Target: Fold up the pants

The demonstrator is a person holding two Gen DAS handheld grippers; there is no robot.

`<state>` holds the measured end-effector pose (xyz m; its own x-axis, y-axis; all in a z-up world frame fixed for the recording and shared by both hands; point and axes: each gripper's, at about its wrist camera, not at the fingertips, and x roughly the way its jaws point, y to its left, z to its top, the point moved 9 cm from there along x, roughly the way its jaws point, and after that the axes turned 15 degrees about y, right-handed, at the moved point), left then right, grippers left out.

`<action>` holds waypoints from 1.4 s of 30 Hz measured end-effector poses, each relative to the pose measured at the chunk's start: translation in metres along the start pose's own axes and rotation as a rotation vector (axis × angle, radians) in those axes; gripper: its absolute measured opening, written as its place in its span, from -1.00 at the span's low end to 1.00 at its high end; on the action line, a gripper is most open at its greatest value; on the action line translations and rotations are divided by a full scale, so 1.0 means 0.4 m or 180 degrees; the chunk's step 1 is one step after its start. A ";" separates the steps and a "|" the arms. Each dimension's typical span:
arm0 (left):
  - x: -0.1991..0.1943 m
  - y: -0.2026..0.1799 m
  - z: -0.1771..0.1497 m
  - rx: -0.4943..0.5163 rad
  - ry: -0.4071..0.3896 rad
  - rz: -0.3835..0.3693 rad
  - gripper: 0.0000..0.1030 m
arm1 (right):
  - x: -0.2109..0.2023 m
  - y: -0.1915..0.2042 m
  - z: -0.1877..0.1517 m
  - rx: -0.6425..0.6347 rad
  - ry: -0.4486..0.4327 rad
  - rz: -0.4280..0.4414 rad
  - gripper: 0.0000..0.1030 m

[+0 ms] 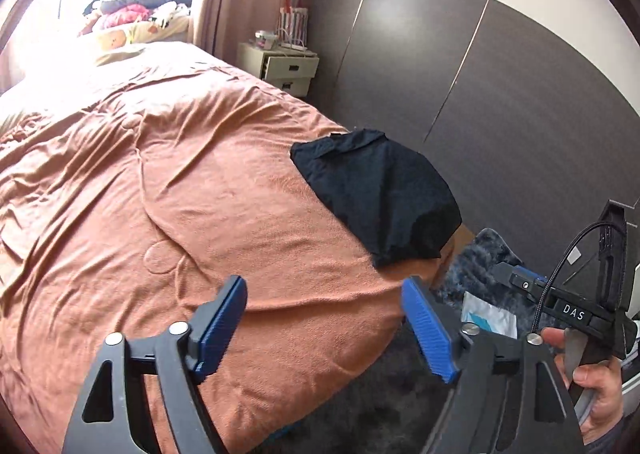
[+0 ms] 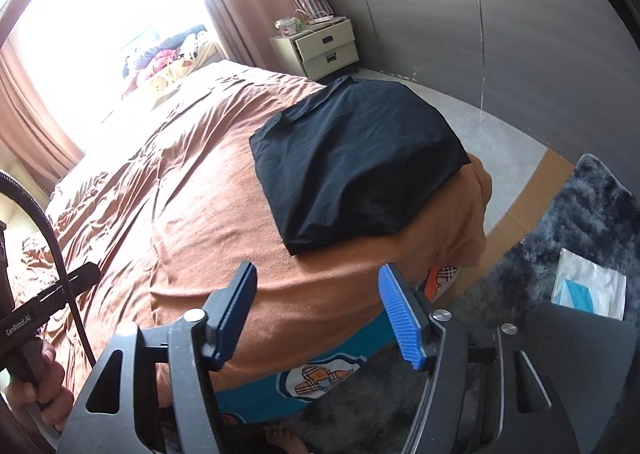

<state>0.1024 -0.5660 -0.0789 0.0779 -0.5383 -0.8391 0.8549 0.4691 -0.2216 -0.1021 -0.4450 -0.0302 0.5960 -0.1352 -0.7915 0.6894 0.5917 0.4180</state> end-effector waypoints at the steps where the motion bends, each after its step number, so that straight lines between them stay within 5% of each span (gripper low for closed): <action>1: -0.027 0.006 -0.006 0.0028 -0.0069 0.0047 0.82 | -0.011 0.025 -0.023 -0.0037 -0.0025 -0.0020 0.44; 4: -0.102 0.026 -0.026 0.0096 -0.0248 0.0192 0.99 | -0.048 0.063 -0.066 -0.0113 -0.0095 -0.0042 0.53; 12: -0.239 0.069 -0.092 0.0143 -0.0426 0.0483 0.99 | -0.111 0.156 -0.163 -0.0278 -0.0257 0.0114 1.00; 42: -0.552 0.247 -0.482 -0.0253 -0.0829 0.1236 0.99 | -0.277 0.300 -0.494 -0.0740 -0.0683 0.0026 1.00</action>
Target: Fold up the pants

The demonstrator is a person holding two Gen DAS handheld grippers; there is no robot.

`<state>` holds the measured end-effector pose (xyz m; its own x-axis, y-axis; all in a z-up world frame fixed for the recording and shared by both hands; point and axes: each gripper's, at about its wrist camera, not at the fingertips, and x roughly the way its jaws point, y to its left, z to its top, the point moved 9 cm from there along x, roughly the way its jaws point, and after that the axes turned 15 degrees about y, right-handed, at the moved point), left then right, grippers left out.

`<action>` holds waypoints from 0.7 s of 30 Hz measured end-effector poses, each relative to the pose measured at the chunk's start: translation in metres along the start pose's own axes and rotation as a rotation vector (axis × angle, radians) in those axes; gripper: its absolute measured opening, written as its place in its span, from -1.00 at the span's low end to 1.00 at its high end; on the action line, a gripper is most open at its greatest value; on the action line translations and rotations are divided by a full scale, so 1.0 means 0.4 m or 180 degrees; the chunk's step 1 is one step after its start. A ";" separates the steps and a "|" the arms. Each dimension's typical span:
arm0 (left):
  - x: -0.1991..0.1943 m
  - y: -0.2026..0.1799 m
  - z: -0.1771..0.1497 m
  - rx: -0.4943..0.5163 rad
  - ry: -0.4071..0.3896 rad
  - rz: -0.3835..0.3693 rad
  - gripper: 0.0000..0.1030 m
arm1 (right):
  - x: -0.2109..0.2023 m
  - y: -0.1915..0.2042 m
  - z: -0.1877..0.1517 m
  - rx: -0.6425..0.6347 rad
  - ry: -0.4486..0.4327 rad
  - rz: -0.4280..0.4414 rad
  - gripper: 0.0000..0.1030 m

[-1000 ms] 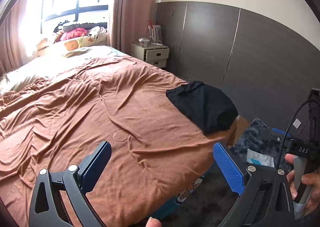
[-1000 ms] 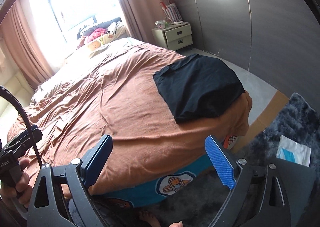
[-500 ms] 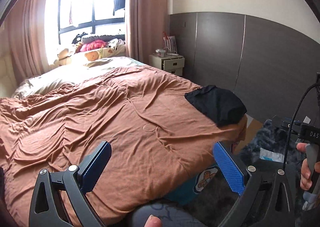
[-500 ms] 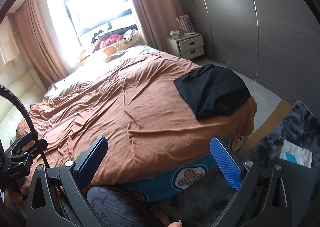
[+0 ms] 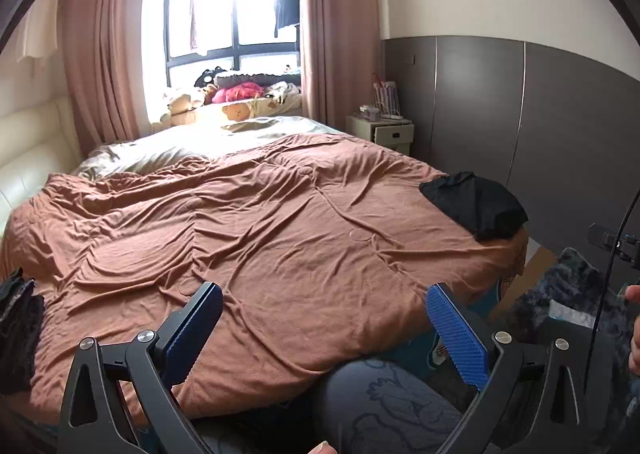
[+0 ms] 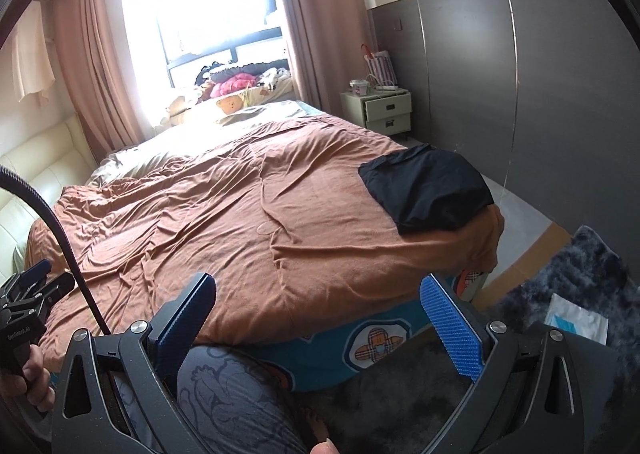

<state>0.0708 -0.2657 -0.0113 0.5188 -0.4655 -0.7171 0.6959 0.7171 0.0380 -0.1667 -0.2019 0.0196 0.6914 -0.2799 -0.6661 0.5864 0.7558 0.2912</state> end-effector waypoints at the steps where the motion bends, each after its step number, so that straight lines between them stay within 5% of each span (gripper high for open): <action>1: -0.004 0.010 -0.011 -0.0011 0.0008 0.0015 0.99 | -0.002 0.006 -0.006 0.0003 -0.0007 0.0013 1.00; 21: -0.096 0.148 -0.165 -0.0215 -0.0021 0.0167 0.99 | 0.014 0.137 -0.165 0.0022 0.0050 -0.0019 1.00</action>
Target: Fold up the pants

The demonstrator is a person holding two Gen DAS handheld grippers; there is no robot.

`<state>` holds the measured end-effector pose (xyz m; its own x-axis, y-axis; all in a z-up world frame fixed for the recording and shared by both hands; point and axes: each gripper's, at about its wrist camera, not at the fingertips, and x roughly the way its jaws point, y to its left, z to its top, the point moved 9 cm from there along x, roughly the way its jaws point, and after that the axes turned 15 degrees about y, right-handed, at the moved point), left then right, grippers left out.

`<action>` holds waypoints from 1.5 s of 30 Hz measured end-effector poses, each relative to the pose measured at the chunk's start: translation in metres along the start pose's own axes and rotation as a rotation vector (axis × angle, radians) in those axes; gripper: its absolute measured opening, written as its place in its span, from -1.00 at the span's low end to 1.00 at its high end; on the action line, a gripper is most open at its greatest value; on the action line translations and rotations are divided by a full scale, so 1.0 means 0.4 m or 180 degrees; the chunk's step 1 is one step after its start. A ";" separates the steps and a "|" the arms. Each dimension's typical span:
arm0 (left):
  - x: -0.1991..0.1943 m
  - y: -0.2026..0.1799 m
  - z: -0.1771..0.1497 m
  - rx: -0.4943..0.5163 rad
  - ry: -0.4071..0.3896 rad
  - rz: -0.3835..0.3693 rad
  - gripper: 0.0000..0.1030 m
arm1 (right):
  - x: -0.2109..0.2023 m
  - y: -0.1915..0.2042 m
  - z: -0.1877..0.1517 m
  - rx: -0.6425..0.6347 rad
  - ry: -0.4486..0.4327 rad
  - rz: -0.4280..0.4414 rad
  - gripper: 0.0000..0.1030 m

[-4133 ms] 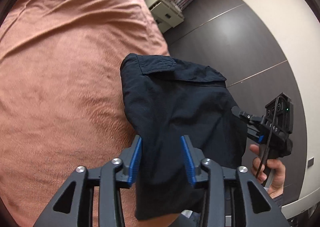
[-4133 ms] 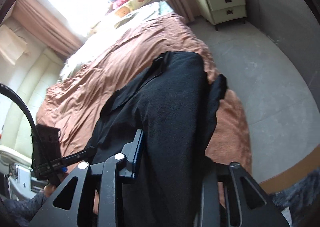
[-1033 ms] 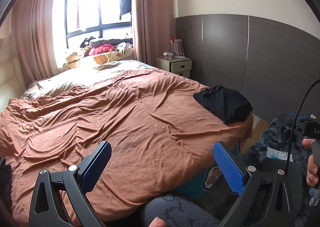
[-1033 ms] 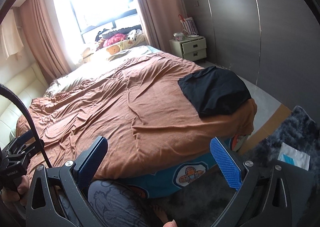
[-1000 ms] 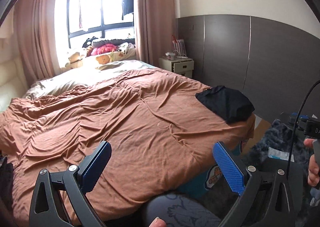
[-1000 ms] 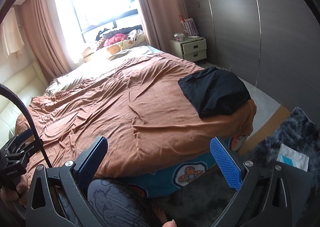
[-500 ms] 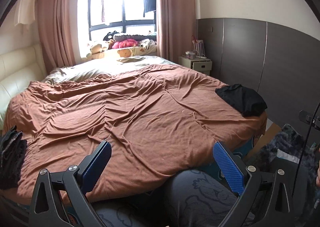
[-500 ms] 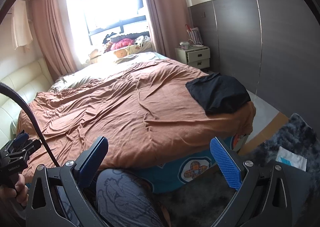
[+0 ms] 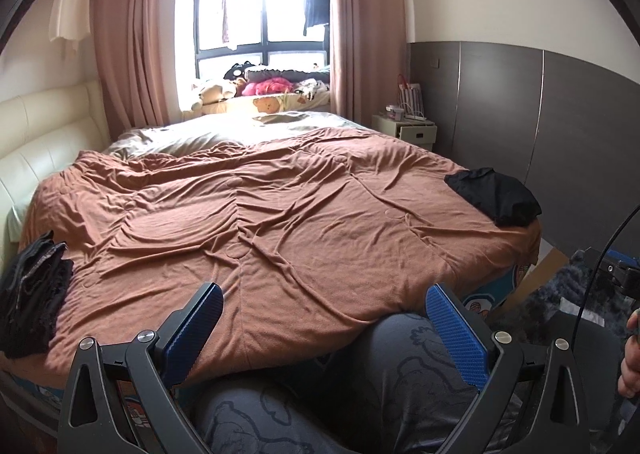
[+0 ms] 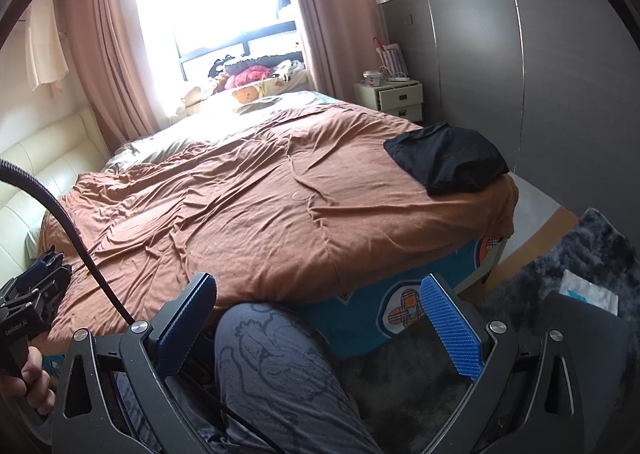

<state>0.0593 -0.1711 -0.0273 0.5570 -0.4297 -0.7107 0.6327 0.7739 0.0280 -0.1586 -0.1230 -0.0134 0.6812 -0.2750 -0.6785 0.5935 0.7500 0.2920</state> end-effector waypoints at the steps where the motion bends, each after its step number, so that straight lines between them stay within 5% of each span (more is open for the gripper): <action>1: -0.001 0.005 -0.004 -0.0014 -0.0002 0.0005 0.99 | 0.002 0.005 -0.004 -0.0008 -0.0003 -0.0040 1.00; 11: 0.002 0.026 -0.040 -0.0075 0.0036 -0.0011 0.99 | 0.020 0.027 -0.009 -0.0036 -0.0041 -0.0411 1.00; 45: -0.012 0.016 -0.046 -0.0056 0.0056 -0.0018 0.99 | 0.012 0.072 -0.038 -0.0229 -0.0137 -0.0434 1.00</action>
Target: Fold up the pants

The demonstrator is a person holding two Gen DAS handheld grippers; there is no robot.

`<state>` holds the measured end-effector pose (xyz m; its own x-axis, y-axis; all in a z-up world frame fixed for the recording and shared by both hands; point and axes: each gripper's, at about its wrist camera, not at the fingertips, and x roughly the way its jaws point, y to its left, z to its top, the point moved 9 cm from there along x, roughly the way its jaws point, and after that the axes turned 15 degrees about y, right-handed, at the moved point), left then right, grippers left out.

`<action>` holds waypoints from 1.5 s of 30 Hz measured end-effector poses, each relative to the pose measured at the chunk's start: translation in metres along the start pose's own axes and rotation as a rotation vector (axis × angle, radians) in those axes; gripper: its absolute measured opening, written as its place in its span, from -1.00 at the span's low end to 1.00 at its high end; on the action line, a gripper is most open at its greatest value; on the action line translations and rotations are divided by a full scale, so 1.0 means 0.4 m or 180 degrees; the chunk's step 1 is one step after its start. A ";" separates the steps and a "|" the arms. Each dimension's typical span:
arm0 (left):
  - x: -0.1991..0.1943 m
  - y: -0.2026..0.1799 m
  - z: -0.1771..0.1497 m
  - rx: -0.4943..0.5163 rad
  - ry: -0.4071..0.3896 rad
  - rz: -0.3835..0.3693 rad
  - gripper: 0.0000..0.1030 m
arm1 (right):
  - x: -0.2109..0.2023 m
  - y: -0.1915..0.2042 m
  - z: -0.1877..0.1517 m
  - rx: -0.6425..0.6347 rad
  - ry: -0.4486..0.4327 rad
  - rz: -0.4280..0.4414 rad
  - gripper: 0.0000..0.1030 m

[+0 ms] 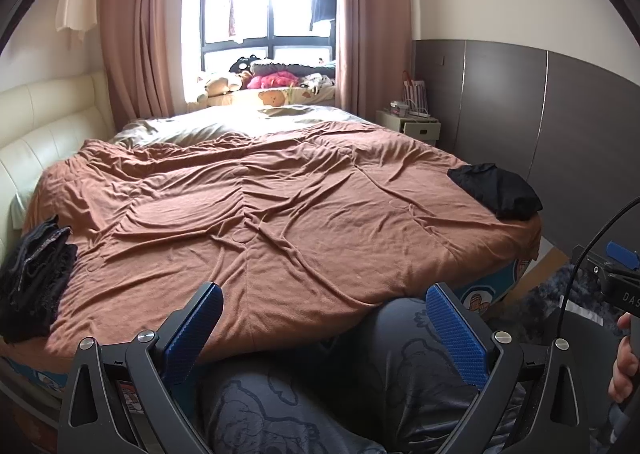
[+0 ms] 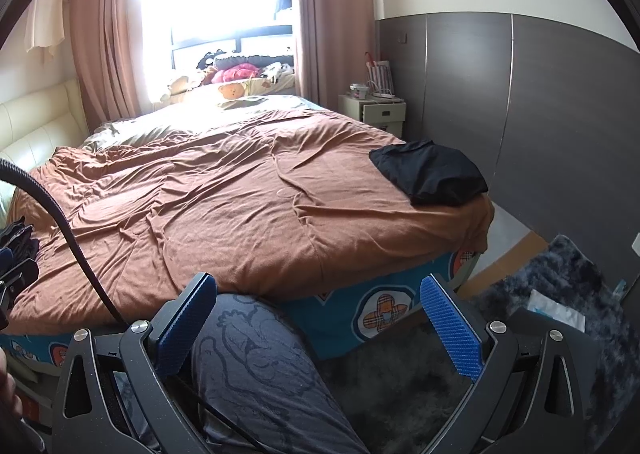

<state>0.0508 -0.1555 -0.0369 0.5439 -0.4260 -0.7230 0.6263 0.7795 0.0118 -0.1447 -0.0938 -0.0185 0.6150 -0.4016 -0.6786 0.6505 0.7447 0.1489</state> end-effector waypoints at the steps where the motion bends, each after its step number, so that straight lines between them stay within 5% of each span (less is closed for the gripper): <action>1: -0.002 0.000 0.000 -0.0001 -0.0002 -0.0001 0.99 | -0.001 0.000 -0.001 -0.0003 -0.0007 0.0002 1.00; 45: -0.049 0.014 0.012 -0.0077 -0.0133 0.0043 0.99 | -0.003 -0.028 0.019 -0.0059 -0.0107 -0.0017 1.00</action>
<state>0.0463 -0.1449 -0.0193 0.5753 -0.4338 -0.6934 0.6054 0.7959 0.0043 -0.1493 -0.1056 -0.0141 0.6262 -0.4230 -0.6549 0.6457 0.7522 0.1316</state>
